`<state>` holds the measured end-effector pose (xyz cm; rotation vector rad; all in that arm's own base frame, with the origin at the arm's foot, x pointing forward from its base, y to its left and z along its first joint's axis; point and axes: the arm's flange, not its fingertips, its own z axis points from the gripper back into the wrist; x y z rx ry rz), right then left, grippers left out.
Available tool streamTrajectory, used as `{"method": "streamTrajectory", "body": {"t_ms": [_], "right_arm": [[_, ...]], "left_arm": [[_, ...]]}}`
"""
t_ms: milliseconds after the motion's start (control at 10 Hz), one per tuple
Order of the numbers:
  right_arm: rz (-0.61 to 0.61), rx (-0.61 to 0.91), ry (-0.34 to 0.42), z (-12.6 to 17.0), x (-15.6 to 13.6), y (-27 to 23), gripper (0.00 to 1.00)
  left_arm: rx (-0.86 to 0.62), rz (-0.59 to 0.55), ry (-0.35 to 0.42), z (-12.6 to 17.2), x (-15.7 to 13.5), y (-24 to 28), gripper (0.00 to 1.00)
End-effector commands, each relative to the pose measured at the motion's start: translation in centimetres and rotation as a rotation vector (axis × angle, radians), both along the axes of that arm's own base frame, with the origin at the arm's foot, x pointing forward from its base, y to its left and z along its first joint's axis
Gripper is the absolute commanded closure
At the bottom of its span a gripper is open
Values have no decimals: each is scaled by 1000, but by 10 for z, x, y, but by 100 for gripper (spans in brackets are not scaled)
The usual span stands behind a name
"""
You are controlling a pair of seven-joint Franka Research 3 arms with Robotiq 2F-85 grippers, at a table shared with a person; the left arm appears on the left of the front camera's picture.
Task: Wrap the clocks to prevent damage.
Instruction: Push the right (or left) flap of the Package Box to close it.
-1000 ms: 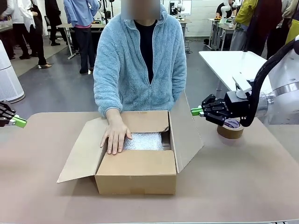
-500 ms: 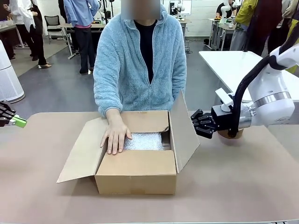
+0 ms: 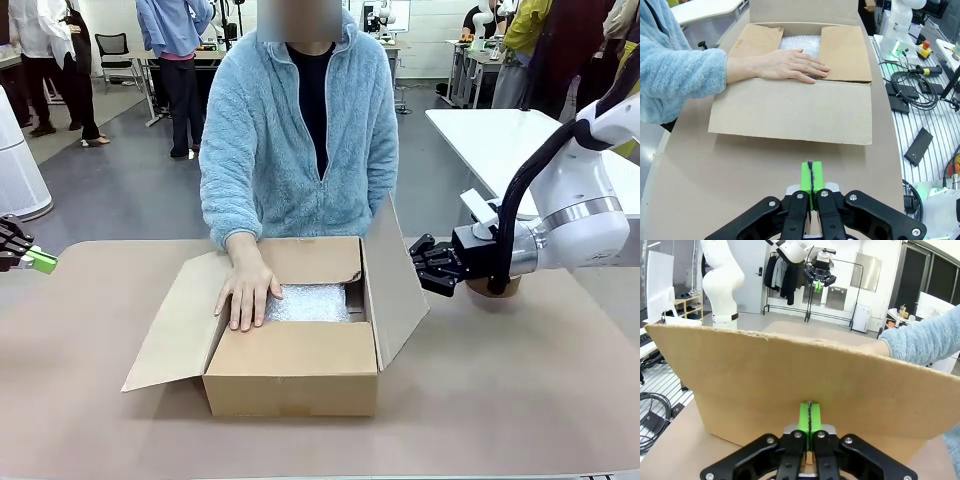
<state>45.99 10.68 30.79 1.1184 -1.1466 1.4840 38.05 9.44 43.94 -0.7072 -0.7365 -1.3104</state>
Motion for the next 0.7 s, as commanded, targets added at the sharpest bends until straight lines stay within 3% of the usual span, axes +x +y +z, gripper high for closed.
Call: {"method": "streamTrajectory", "body": {"t_ms": [0,300,600], "right_arm": [[2,3,-3,2,-3,0,99],[0,0,0,0,0,0,99],[-35,33,49,-15,-1,49,99]], "left_arm": [[-22,-2,-13,0,1,0,100],[-22,-2,-13,0,1,0,100],[-22,-2,-13,0,1,0,100]]}}
